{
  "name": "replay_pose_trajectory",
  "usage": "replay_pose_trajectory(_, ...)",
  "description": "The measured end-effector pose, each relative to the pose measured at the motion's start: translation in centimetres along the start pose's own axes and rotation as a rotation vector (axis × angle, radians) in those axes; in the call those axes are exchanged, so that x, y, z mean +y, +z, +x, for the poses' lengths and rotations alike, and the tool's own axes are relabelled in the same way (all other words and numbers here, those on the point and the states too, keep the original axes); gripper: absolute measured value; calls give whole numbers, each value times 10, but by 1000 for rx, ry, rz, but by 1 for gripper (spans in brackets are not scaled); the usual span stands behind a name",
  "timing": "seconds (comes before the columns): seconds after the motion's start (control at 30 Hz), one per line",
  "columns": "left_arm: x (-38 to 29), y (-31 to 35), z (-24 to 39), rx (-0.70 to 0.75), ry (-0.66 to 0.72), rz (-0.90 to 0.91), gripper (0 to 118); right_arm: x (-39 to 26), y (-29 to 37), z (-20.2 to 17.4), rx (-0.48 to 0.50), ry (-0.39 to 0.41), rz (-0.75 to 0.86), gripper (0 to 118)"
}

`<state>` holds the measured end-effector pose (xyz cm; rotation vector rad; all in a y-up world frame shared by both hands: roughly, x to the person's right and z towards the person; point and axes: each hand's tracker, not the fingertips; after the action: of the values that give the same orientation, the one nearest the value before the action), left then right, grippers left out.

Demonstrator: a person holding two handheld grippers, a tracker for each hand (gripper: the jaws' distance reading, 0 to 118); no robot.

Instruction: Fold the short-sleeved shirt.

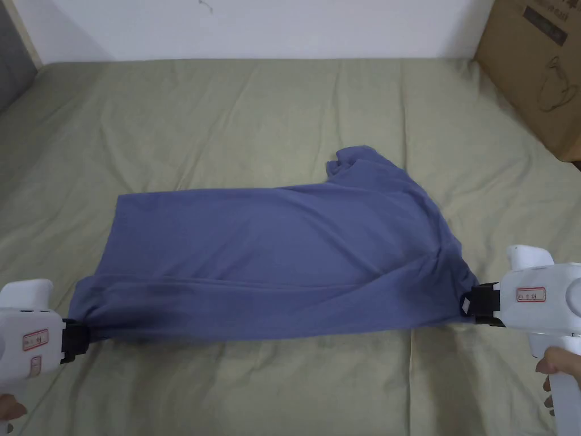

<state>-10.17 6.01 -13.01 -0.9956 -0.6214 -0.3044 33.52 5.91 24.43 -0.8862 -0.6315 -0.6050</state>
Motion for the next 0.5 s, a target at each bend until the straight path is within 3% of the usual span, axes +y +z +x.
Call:
replay_pose_trajectory(0.37, -50, 33, 9, 47, -91, -86, 7, -64, 23, 22, 14, -32, -75, 8)
replay_pose_trajectory(0.5, -64, 4, -8, 54, -72, -137, 8, -86, 4, 34, -9, -27, -119, 11)
